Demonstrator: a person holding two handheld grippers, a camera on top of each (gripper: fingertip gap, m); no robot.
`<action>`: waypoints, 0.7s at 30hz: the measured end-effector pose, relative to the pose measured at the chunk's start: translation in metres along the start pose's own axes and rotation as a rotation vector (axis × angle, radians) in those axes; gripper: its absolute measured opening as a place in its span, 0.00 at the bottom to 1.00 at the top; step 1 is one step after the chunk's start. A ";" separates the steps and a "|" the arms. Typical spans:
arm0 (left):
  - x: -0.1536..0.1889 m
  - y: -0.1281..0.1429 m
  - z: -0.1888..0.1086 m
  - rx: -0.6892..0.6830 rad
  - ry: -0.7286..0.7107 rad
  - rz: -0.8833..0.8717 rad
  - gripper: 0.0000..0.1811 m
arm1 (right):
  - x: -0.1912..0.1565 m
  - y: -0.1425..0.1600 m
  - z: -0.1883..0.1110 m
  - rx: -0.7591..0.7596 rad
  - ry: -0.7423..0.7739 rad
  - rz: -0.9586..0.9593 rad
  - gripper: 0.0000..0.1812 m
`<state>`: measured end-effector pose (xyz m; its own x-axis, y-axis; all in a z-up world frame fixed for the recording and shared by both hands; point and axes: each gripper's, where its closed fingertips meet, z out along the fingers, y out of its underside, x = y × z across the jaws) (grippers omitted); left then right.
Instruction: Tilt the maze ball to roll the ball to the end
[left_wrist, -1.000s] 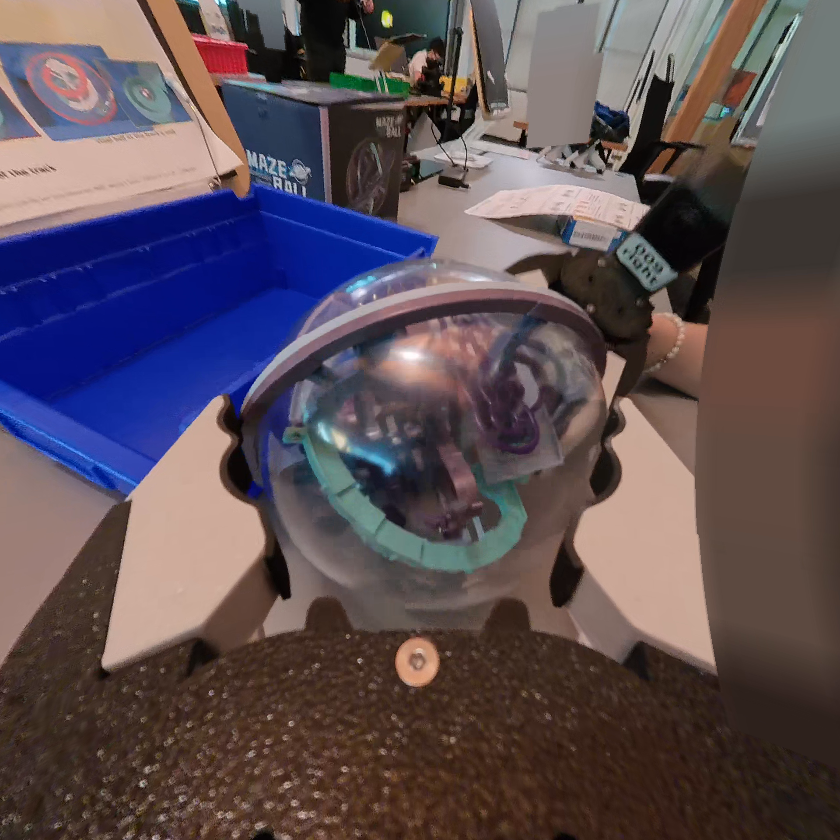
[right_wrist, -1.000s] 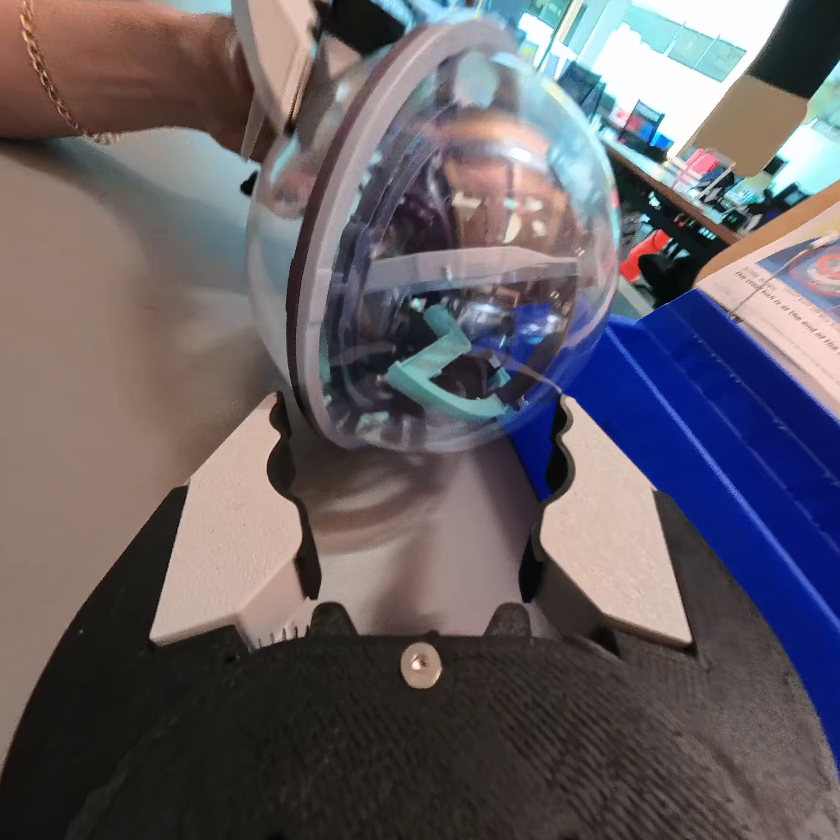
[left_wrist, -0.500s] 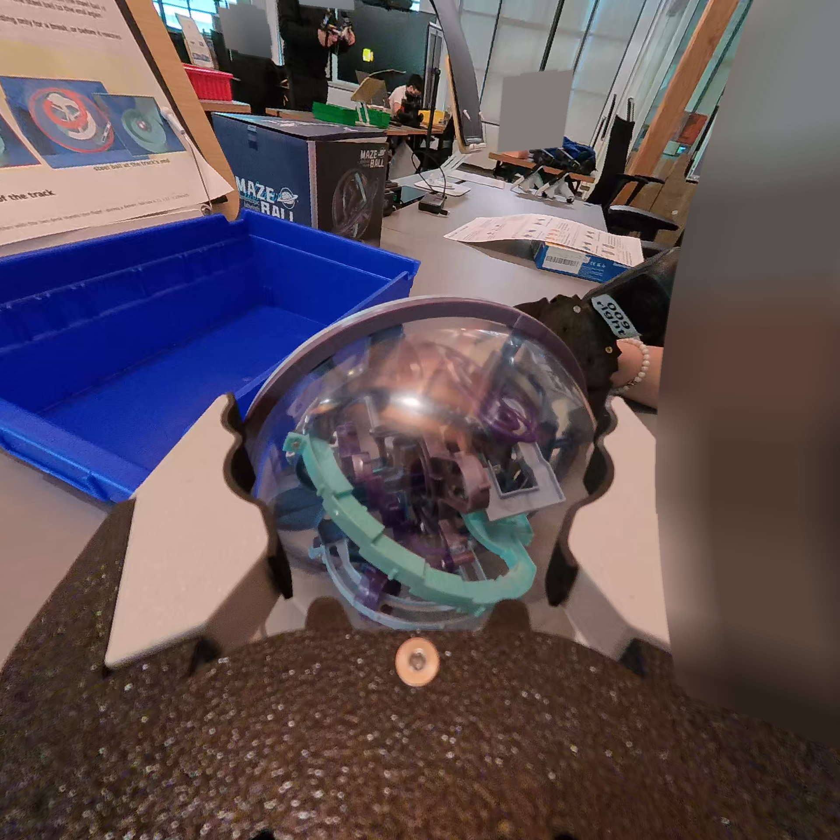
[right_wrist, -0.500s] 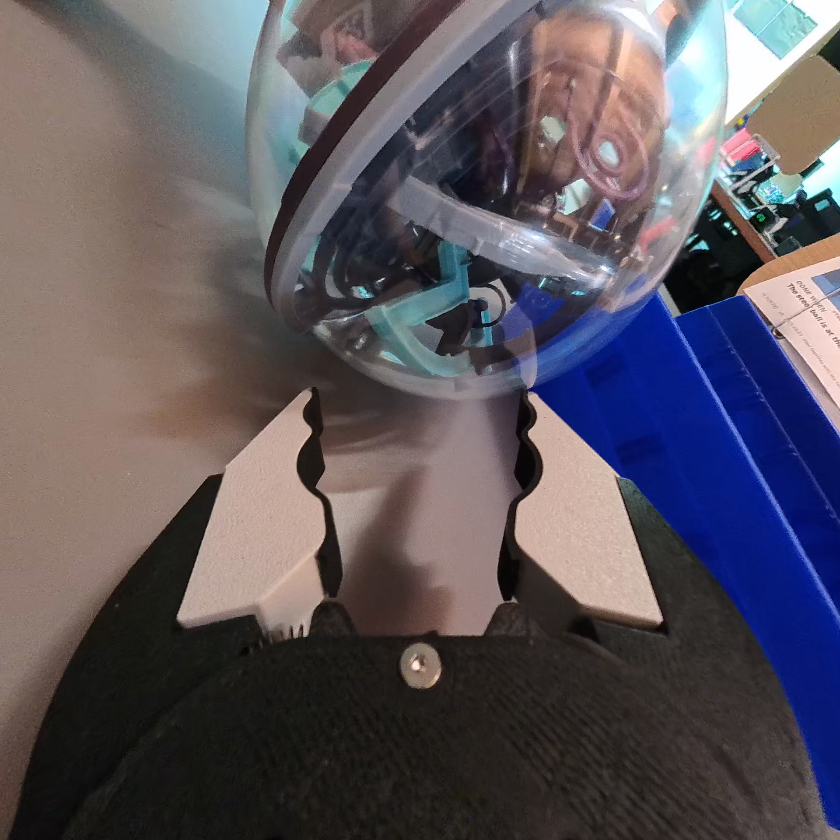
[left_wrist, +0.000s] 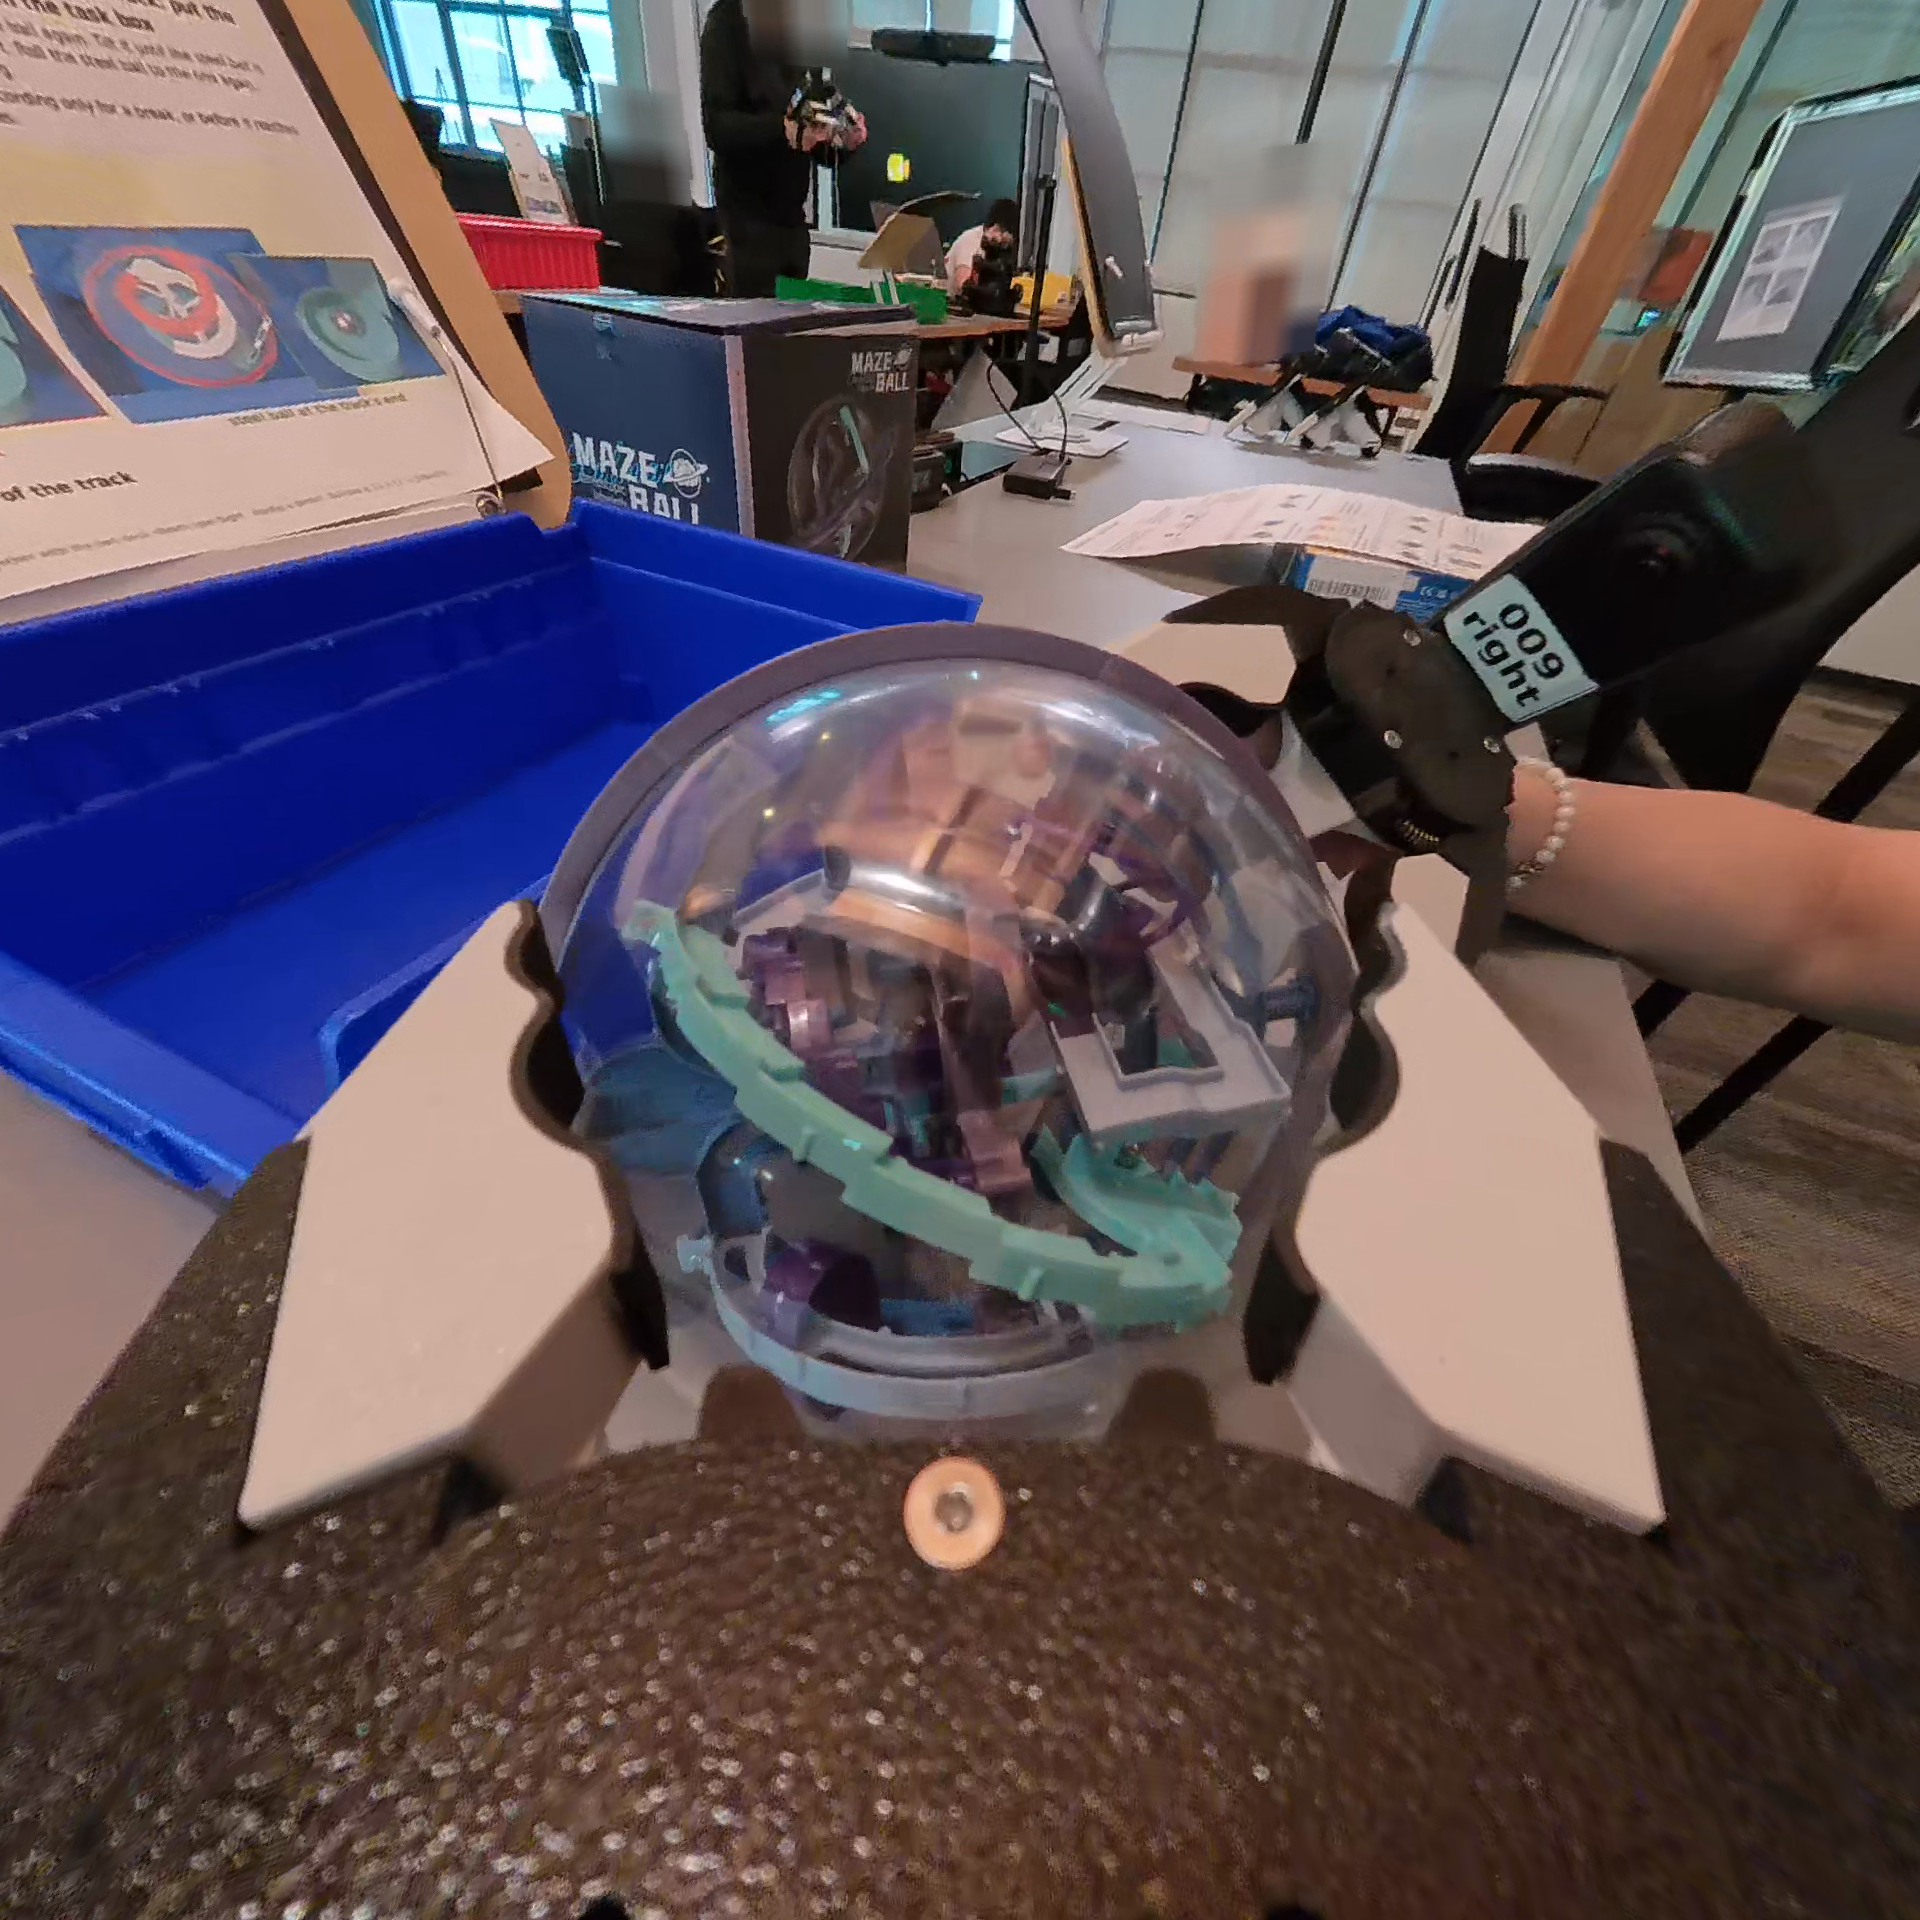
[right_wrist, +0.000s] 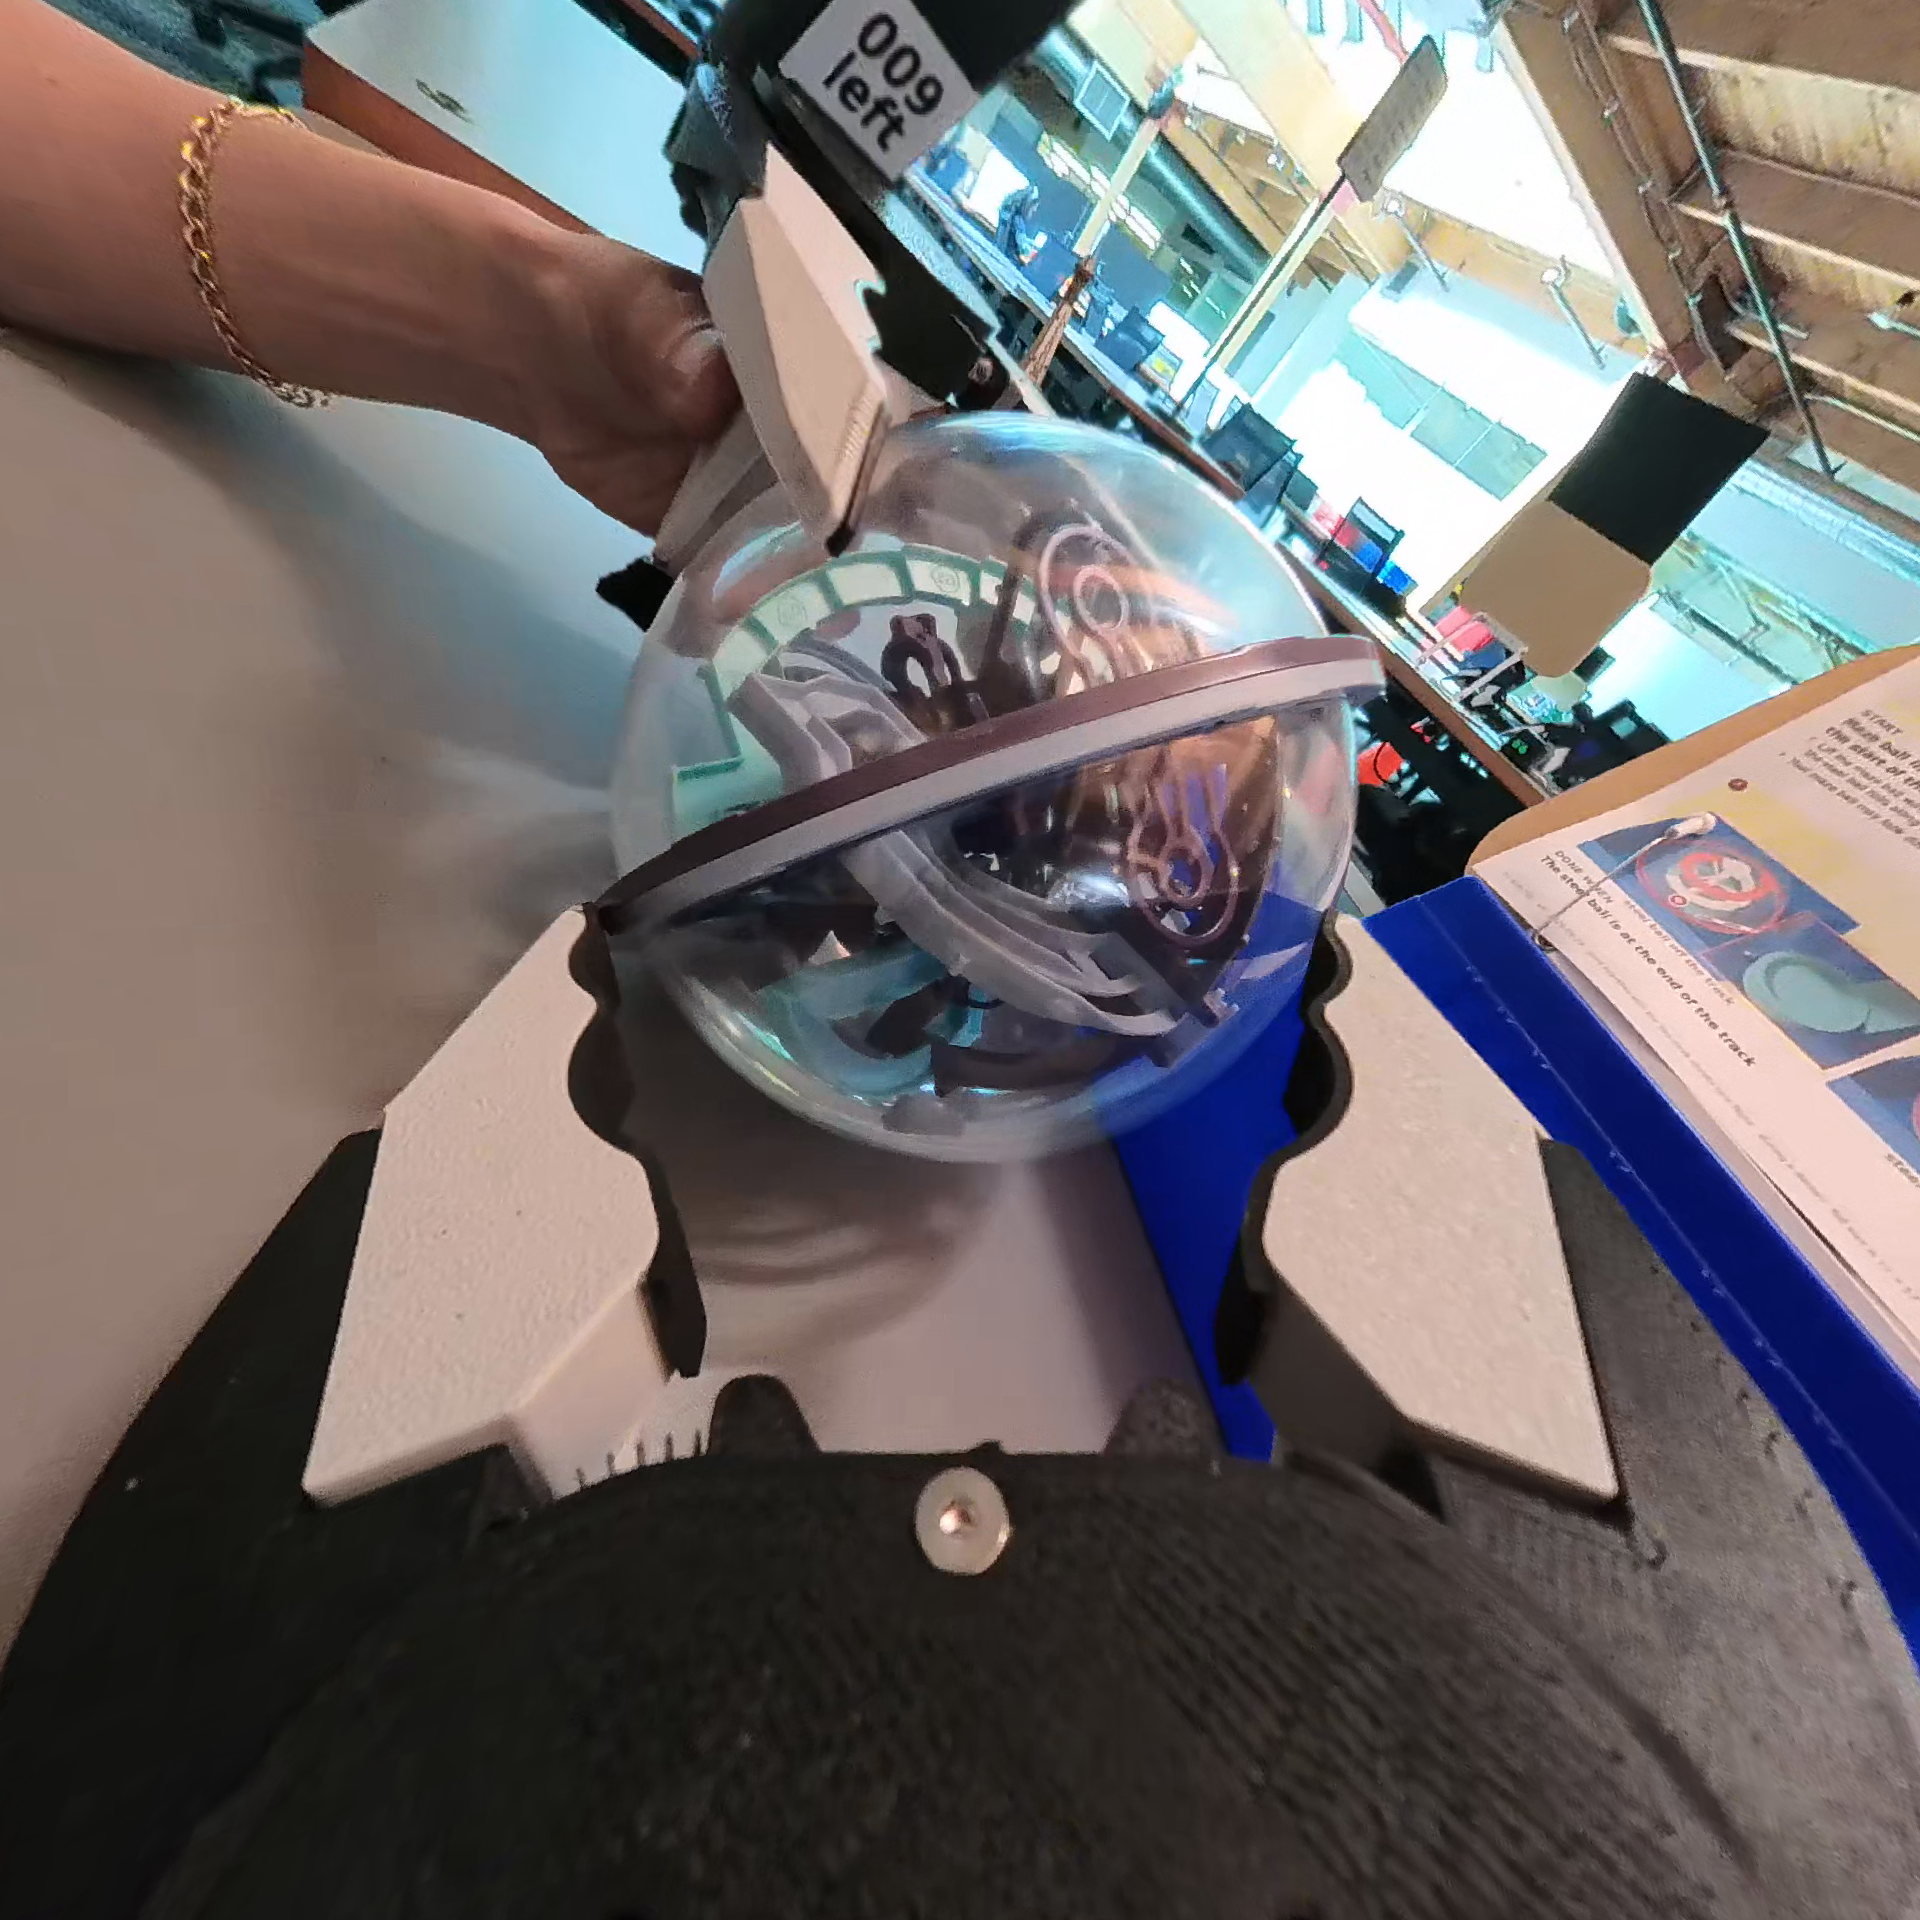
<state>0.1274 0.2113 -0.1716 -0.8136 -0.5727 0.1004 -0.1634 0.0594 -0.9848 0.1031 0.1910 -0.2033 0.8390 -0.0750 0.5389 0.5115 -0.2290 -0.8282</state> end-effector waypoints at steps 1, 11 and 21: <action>0.000 0.000 0.000 0.000 -0.004 0.000 0.80 | 0.000 0.000 0.000 0.009 -0.001 0.003 0.71; -0.002 0.007 0.002 0.025 0.037 -0.110 0.85 | 0.001 0.002 -0.010 0.037 -0.010 -0.036 0.64; 0.004 0.008 0.001 -0.001 0.045 -0.069 0.85 | -0.004 -0.004 -0.014 0.073 -0.055 -0.023 0.67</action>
<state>0.1237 0.2088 -0.1796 -0.8245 -0.5382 0.1744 -0.2203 0.0215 -0.9752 0.0950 0.1786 -0.2000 0.8350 -0.0166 0.5500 0.5409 -0.1587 -0.8260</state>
